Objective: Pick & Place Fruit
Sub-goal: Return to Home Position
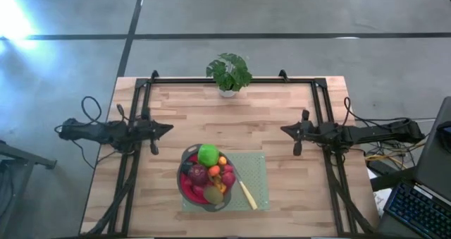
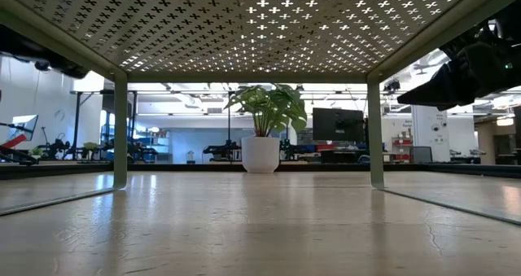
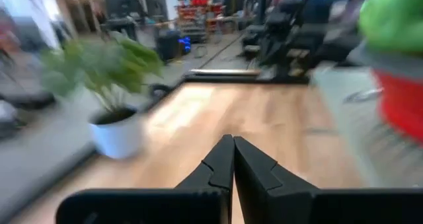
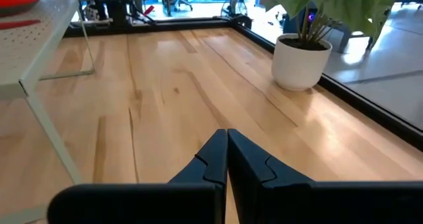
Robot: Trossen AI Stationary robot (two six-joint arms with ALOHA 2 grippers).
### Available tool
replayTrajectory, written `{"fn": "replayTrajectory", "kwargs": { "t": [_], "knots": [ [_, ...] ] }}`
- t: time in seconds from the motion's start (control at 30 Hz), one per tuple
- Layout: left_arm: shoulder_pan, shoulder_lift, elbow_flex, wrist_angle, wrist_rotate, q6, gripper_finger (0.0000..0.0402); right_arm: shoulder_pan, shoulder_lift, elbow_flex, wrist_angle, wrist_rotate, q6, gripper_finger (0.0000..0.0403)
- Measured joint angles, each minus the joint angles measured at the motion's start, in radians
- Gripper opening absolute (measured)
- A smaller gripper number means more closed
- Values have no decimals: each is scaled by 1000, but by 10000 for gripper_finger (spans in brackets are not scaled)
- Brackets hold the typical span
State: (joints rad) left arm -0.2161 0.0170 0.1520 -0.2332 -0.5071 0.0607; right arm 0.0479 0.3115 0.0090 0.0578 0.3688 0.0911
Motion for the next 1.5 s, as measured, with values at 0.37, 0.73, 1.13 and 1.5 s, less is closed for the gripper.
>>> {"fn": "replayTrajectory", "kwargs": {
  "t": [0.37, 0.73, 1.13, 1.5],
  "knots": [
    [65, 3, -130, 258, 306, -20, 10, 0, 6, 0, 0, -2, 11, 8],
    [199, -1, -121, 187, 525, -120, 17, 0, 5, 0, 0, -2, 6, 9],
    [203, 15, -121, 179, 529, -132, 12, 0, 5, 0, 0, -2, 11, 9],
    [203, 15, -122, 178, 532, -132, 12, 0, 5, 0, -1, -2, 6, 9]
  ]
}}
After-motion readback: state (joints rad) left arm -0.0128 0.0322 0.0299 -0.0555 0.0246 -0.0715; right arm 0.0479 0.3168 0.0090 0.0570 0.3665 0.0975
